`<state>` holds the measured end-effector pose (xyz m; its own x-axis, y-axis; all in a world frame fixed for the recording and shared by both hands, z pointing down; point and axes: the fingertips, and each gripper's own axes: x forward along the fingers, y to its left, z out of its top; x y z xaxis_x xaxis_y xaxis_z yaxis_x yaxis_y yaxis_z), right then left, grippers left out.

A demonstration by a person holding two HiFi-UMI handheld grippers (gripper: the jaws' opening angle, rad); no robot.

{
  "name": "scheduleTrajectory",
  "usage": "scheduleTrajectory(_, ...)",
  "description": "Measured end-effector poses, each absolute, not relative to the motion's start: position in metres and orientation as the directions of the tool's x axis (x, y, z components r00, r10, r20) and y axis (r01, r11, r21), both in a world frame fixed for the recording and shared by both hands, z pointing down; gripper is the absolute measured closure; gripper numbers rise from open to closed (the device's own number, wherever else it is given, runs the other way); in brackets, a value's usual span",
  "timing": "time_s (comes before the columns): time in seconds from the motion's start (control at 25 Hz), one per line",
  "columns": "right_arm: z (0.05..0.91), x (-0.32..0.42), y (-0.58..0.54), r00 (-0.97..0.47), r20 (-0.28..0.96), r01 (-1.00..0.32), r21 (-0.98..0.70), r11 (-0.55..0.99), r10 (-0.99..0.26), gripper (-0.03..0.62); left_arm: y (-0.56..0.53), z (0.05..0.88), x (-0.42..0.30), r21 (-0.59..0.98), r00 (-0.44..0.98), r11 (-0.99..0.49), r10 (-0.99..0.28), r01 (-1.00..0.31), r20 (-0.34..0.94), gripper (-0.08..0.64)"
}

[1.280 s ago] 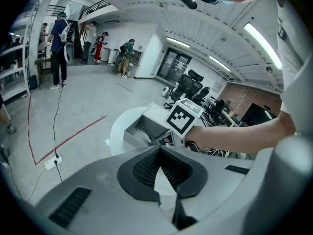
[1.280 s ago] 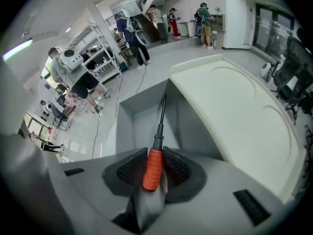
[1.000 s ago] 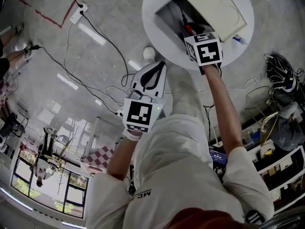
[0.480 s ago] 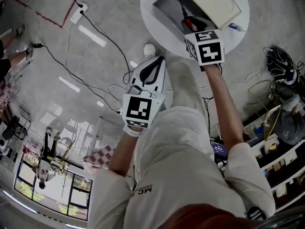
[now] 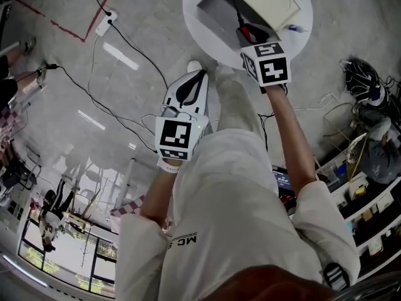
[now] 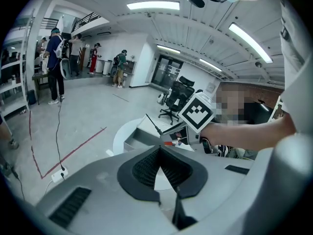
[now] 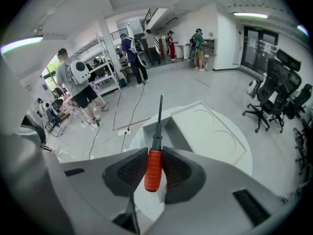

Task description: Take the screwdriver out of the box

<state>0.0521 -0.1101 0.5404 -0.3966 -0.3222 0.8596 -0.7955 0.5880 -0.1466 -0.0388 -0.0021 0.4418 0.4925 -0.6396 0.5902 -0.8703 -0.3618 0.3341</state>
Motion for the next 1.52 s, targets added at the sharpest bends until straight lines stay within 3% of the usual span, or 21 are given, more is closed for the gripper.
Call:
scheduleTrajectory(0.84, 0.416, 0.065, -0.06, -0.469, 0.756, -0.784, -0.12, 0.609, -0.455, 0.442, 0.011, 0.362, -0.052, 0.274, 0.496, -0.413, -0.71, -0.868, 0.5, 0.55)
scheduleTrajectory(1.52, 0.332, 0.08, -0.014, -0.544, 0.601, -0.769, -0.079, 0.634, -0.586, 0.442, 0.01, 0.308, -0.056, 0.214, 0.501, -0.453, -0.776, -0.866, 0.384, 0.549)
